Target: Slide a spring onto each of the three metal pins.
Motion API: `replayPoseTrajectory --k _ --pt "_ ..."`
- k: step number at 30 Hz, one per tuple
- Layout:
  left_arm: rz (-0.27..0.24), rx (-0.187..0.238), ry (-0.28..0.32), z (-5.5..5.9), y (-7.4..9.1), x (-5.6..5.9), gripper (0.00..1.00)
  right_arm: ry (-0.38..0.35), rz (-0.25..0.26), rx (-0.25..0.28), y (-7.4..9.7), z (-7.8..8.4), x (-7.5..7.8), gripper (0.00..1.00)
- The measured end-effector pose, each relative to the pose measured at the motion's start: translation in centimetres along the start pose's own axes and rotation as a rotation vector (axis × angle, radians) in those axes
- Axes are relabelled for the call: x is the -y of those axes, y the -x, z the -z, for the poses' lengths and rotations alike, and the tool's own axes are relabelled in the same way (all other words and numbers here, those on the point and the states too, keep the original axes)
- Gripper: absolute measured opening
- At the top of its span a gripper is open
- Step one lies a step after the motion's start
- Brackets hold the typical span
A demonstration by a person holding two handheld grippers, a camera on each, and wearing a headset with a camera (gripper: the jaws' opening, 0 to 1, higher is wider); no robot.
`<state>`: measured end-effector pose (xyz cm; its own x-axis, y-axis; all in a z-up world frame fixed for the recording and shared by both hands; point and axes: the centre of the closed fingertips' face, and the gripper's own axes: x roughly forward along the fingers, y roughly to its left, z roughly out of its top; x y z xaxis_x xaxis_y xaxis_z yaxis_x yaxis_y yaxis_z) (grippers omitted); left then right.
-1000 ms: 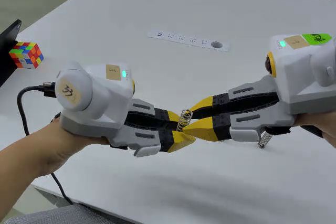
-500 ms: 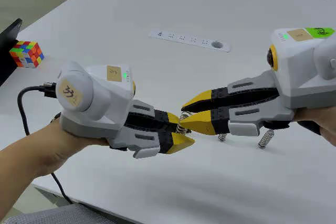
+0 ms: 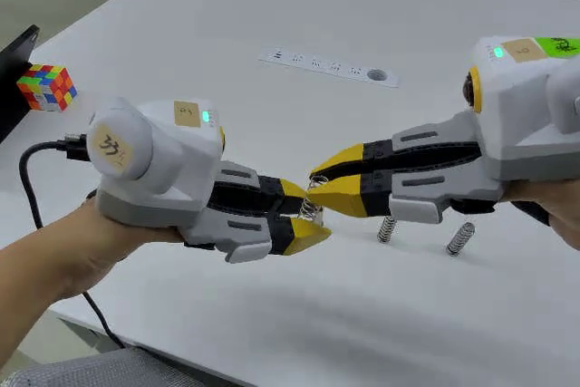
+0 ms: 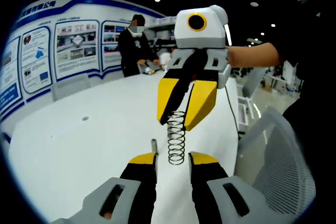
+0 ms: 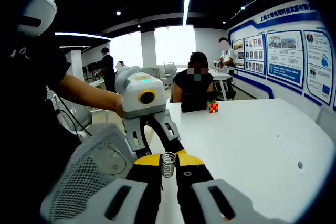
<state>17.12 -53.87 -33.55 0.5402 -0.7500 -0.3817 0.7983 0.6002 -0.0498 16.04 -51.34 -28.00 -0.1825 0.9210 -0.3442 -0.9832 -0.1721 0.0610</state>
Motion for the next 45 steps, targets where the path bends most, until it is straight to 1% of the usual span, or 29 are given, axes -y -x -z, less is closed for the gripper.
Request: replayPoseTrajectory --k 1,2,3,5,6,7,8,9,10,11,13,16,17,18,19,21,26,29,30,33,36,39,42,44,45 --pt "-0.008 0.006 0.011 -0.1 0.2 -0.3 0.3 0.005 0.01 0.005 0.2 -0.3 0.4 0.1" --pt "-0.014 0.01 0.013 -0.1 0.3 -0.5 0.33 0.012 0.024 0.006 0.4 -0.5 0.9 0.1" --pt "-0.024 0.014 0.018 -0.1 0.5 -0.9 0.34 0.016 0.051 0.01 0.7 -0.8 1.7 0.1" --pt "-0.04 0.014 0.024 0.0 0.8 -1.5 0.38 0.003 0.082 0.022 1.1 -1.1 3.0 0.1" --pt "-0.052 0.01 0.031 0.2 1.0 -2.0 0.41 -0.01 0.114 0.029 1.3 -1.2 4.0 0.11" --pt "-0.06 0.007 0.031 0.4 1.1 -2.2 0.43 -0.009 0.127 0.023 1.4 -1.0 4.6 0.11" --pt "-0.071 0.004 0.032 0.6 1.3 -2.6 0.45 -0.016 0.149 0.017 1.5 -0.8 5.2 0.11" --pt "-0.088 0.001 0.037 0.8 1.6 -3.1 0.46 -0.007 0.173 -0.005 1.5 -0.2 6.1 0.11" --pt "-0.1 -0.002 0.041 0.9 1.7 -3.4 0.47 -0.002 0.185 -0.023 1.4 0.4 6.5 0.11" --pt "-0.115 -0.001 0.046 1.1 1.9 -3.9 0.47 -0.013 0.203 -0.037 1.2 1.0 7.1 0.11" --pt "-0.133 0.005 0.065 1.3 2.2 -4.5 0.49 -0.037 0.217 -0.042 0.7 1.9 7.9 0.11" --pt "-0.151 0.005 0.072 1.6 2.5 -5.0 0.54 -0.059 0.236 -0.048 0.2 2.8 8.7 0.11" --pt "-0.162 0.001 0.075 1.9 2.6 -5.4 0.56 -0.071 0.239 -0.056 -0.1 3.4 9.0 0.11" --pt "-0.177 -0.004 0.077 2.1 2.7 -5.6 0.58 -0.078 0.243 -0.063 -0.3 3.8 9.2 0.11" --pt "-0.195 -0.013 0.079 2.5 2.7 -6.0 0.63 -0.103 0.245 -0.067 -0.6 4.3 9.4 0.11" --pt "-0.201 -0.022 0.095 3.1 2.8 -6.3 0.68 -0.111 0.252 -0.081 -0.9 5.0 9.8 0.11" --pt "-0.208 -0.021 0.113 3.8 2.9 -6.6 0.72 -0.117 0.256 -0.101 -1.5 6.1 10.3 0.11" --pt "-0.235 -0.02 0.125 4.1 2.8 -7.1 0.75 -0.123 0.258 -0.123 -1.9 6.9 10.6 0.11" --pt "-0.237 -0.018 0.129 4.1 2.7 -7.2 0.76 -0.125 0.255 -0.128 -2.0 7.1 10.7 0.11" --pt "-0.234 -0.017 0.134 4.2 2.6 -7.1 0.77 -0.149 0.243 -0.128 -2.2 7.5 10.7 0.11" --pt "-0.237 -0.023 0.137 4.5 2.7 -7.1 0.78 -0.135 0.238 -0.144 -2.5 8.0 10.7 0.11" --pt "-0.237 -0.016 0.153 4.6 2.8 -7.0 0.76 -0.141 0.238 -0.153 -2.6 8.4 10.8 0.11" --pt "-0.239 -0.023 0.157 4.9 3.0 -7.0 0.76 -0.141 0.232 -0.16 -2.9 8.8 10.6 0.11" --pt "-0.245 -0.023 0.161 5.0 3.1 -7.0 0.76 -0.123 0.235 -0.185 -3.0 9.3 10.6 0.11" --pt "-0.247 -0.021 0.167 5.0 3.2 -7.1 0.75 -0.119 0.233 -0.187 -3.1 9.3 10.5 0.11"
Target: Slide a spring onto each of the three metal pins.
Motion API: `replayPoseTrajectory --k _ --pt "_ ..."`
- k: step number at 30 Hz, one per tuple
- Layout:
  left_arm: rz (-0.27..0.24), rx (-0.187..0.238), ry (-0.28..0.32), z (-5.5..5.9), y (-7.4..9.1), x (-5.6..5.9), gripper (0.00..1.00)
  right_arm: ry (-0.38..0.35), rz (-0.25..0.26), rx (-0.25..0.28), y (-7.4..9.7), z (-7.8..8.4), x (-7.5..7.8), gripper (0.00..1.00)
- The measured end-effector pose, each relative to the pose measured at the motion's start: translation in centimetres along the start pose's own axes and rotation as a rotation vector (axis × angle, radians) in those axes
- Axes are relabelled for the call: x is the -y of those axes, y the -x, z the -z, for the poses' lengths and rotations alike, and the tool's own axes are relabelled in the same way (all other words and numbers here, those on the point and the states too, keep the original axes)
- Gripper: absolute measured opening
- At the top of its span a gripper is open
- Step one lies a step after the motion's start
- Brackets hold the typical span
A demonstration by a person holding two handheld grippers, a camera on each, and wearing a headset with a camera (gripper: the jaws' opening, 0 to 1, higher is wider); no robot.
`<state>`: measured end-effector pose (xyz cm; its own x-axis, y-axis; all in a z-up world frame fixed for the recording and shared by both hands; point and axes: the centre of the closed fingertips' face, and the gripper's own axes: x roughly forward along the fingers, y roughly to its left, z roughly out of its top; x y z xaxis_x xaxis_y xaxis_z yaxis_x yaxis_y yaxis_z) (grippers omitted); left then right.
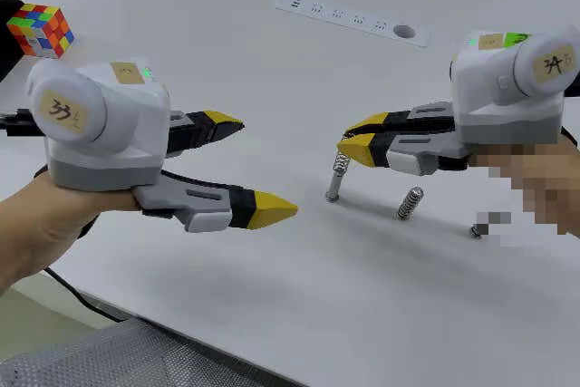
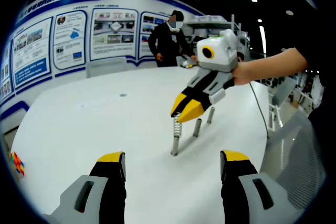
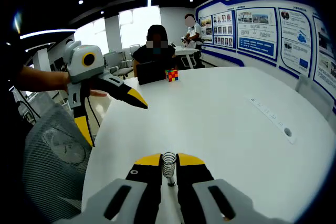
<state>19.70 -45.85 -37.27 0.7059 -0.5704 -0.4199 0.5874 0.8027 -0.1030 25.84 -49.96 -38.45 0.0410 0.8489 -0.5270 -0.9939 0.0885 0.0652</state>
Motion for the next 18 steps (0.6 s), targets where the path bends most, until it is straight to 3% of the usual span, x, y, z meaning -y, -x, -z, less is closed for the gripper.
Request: replayPoseTrajectory --k 3,10,18 --pt "-0.004 0.02 0.015 -0.3 0.1 -0.1 0.74 0.002 -0.002 -0.002 -0.2 0.3 -0.1 0.11" --pt "-0.002 0.005 0.017 0.1 0.2 0.0 0.73 0.015 0.013 0.003 -0.8 1.4 -0.1 0.11" --pt "-0.022 -0.003 0.032 0.7 0.9 -0.8 0.72 0.01 0.027 0.0 -1.6 2.8 -0.1 0.11"
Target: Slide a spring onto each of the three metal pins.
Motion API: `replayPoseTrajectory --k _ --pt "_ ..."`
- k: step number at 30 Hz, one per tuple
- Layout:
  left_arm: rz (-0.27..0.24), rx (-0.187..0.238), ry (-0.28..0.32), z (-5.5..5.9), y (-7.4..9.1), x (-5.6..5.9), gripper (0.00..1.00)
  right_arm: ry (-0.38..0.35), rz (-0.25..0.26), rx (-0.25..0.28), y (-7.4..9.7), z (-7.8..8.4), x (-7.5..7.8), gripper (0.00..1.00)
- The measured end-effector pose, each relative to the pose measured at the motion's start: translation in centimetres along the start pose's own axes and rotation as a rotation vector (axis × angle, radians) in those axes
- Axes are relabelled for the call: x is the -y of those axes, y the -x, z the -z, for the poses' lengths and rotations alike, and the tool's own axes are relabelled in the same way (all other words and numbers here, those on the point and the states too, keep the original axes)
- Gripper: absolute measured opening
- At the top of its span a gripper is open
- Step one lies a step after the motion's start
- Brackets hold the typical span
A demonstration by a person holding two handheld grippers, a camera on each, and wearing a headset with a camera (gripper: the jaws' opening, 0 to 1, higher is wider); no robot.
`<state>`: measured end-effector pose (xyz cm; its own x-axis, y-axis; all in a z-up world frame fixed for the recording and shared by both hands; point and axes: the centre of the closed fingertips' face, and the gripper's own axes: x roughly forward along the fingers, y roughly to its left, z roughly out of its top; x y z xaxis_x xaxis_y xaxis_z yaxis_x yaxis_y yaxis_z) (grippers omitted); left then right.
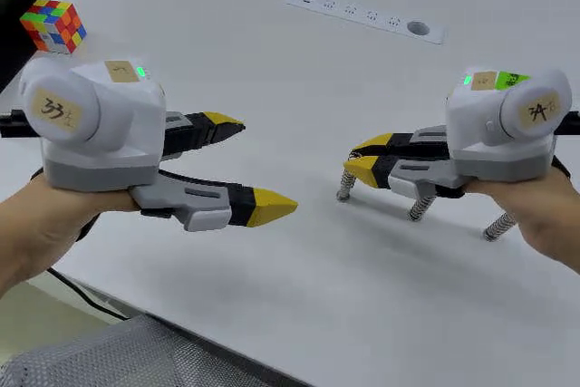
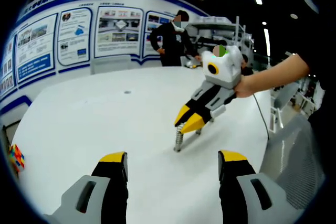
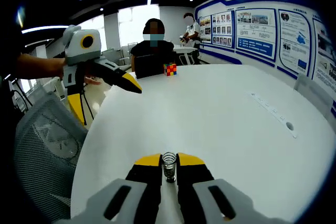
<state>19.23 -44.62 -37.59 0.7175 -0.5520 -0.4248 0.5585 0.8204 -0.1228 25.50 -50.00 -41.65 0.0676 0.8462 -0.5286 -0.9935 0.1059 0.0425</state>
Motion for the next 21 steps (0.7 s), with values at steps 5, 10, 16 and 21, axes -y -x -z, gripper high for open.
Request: replayPoseTrajectory --k 5,10,16,21 --pt "-0.014 0.009 0.016 0.1 0.4 -0.4 0.72 0.002 0.011 -0.003 -0.4 0.4 0.3 0.11" --pt "-0.026 0.001 0.022 0.4 0.6 -0.7 0.71 0.003 0.017 -0.019 -0.8 1.1 0.3 0.11" --pt "-0.032 0.04 0.041 -0.4 1.0 -0.7 0.7 -0.002 0.018 -0.036 -0.7 1.8 0.2 0.11" --pt "-0.041 0.023 0.037 0.0 1.1 -0.9 0.69 -0.003 0.023 -0.039 -0.7 2.0 0.0 0.11"
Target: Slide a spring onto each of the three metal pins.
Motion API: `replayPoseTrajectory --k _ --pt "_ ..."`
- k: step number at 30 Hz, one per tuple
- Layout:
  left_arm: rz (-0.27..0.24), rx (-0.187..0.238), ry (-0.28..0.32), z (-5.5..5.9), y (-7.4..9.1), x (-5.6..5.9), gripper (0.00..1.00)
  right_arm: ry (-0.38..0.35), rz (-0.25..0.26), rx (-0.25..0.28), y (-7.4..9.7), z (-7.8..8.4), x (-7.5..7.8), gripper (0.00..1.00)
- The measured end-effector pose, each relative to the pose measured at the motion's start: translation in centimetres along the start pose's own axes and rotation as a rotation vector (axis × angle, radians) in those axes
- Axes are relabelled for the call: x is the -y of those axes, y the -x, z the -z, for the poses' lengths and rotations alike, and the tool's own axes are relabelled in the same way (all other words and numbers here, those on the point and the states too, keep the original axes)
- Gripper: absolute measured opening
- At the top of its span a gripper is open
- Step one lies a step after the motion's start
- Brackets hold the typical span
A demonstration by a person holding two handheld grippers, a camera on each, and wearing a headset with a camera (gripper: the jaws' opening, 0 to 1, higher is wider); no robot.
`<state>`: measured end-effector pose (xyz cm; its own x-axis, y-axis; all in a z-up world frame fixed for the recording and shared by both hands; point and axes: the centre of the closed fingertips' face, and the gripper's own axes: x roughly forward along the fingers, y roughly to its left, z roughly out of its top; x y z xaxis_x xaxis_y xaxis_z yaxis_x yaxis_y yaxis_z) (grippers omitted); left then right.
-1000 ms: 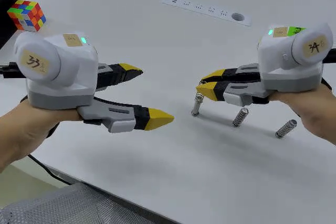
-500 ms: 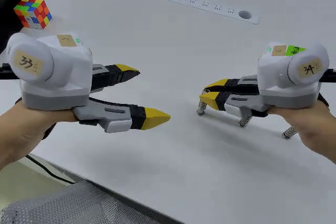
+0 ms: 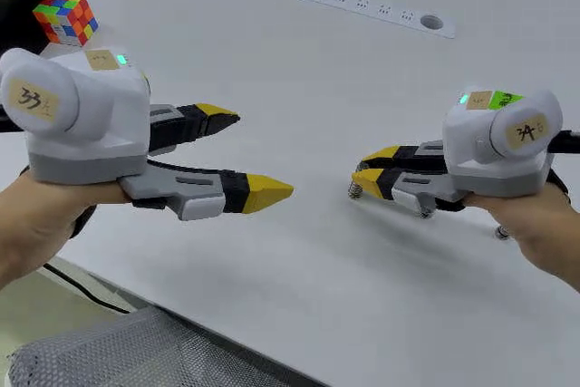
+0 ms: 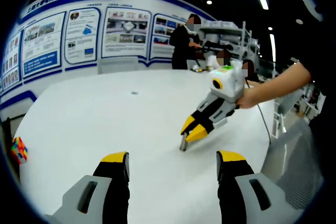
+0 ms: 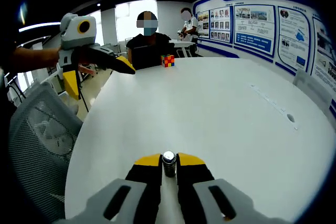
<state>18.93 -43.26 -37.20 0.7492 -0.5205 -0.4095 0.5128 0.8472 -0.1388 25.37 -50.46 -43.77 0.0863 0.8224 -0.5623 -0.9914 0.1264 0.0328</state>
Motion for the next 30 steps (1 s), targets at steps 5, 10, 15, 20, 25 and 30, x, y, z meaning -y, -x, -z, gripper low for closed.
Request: replayPoseTrajectory --k 5,10,15,20,25,30 --pt "0.0 -0.013 0.001 0.4 0.1 0.3 0.69 -0.01 0.003 -0.002 0.0 -0.1 0.1 0.12" --pt "0.008 -0.021 -0.007 0.2 -0.1 0.6 0.69 -0.02 0.015 0.028 0.6 -0.9 0.3 0.16" --pt "0.016 -0.036 -0.021 0.0 -0.5 0.9 0.69 -0.029 0.028 0.061 1.9 -1.8 0.7 0.17" --pt "0.033 -0.016 -0.023 -1.0 -0.6 1.4 0.72 -0.045 0.055 0.104 4.3 -2.8 1.7 0.2" --pt "0.038 0.009 -0.036 -2.5 -0.7 1.4 0.74 -0.054 0.104 0.154 8.2 -3.3 3.2 0.23" --pt "0.048 -0.009 -0.075 -3.3 -1.2 1.5 0.75 -0.069 0.174 0.172 12.8 -2.4 4.7 0.26"
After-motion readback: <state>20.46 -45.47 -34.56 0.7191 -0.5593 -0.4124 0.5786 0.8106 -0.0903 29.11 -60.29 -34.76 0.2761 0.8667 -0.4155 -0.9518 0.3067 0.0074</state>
